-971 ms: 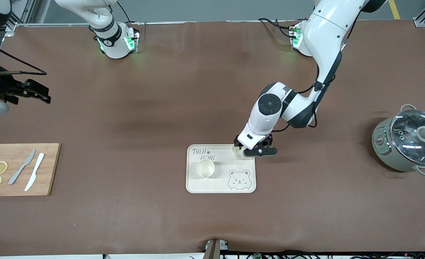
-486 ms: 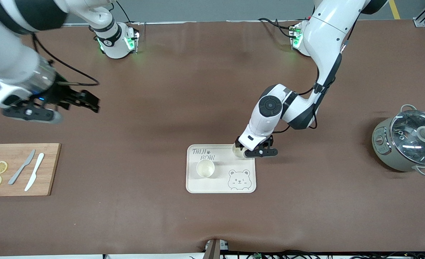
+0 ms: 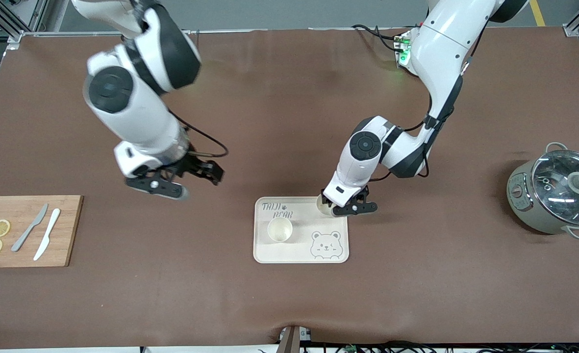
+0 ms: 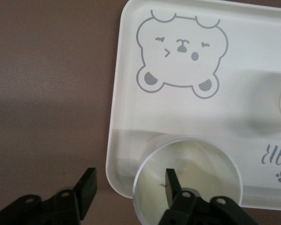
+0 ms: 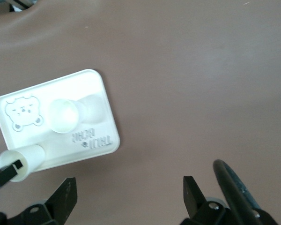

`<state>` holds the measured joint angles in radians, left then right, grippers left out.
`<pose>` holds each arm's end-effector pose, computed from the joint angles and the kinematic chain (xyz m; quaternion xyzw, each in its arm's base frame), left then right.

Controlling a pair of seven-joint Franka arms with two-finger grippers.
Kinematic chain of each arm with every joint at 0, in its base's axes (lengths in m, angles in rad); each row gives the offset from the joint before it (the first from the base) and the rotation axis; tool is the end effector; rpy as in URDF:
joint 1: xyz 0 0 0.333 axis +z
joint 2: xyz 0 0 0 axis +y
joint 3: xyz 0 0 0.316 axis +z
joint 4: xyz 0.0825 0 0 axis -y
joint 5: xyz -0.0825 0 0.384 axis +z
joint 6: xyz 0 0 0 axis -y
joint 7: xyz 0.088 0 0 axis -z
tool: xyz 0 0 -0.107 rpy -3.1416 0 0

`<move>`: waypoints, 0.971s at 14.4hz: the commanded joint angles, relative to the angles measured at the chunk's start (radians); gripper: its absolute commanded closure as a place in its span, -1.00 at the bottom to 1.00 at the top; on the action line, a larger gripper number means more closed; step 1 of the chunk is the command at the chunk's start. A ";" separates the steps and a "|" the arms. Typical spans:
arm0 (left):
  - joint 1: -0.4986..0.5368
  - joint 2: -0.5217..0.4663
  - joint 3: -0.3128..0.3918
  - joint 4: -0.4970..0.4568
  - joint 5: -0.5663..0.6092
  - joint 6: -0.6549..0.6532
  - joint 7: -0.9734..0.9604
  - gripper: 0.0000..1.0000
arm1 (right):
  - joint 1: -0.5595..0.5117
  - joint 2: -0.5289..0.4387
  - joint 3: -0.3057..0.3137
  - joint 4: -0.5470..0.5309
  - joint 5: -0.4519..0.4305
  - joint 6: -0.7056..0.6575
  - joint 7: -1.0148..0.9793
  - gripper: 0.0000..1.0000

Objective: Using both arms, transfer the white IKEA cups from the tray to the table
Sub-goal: 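Reach the right gripper toward the other white cup on the tray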

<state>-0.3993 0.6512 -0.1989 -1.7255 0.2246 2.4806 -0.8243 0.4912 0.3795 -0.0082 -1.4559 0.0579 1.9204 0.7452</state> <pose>0.5713 -0.3732 0.2245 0.9967 0.0518 0.0562 0.0283 0.6023 0.3214 0.4761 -0.9891 0.1389 -0.0197 0.0458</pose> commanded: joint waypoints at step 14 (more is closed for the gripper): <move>0.052 -0.094 -0.008 -0.017 0.056 -0.106 -0.019 1.00 | 0.105 0.406 -0.018 0.120 -0.029 0.445 0.126 -1.00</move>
<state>-0.3698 0.6296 -0.1974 -1.7142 0.2467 2.4270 -0.8261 0.5831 0.7353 -0.0116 -1.3947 0.0519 2.3528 0.8524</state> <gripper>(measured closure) 0.965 0.000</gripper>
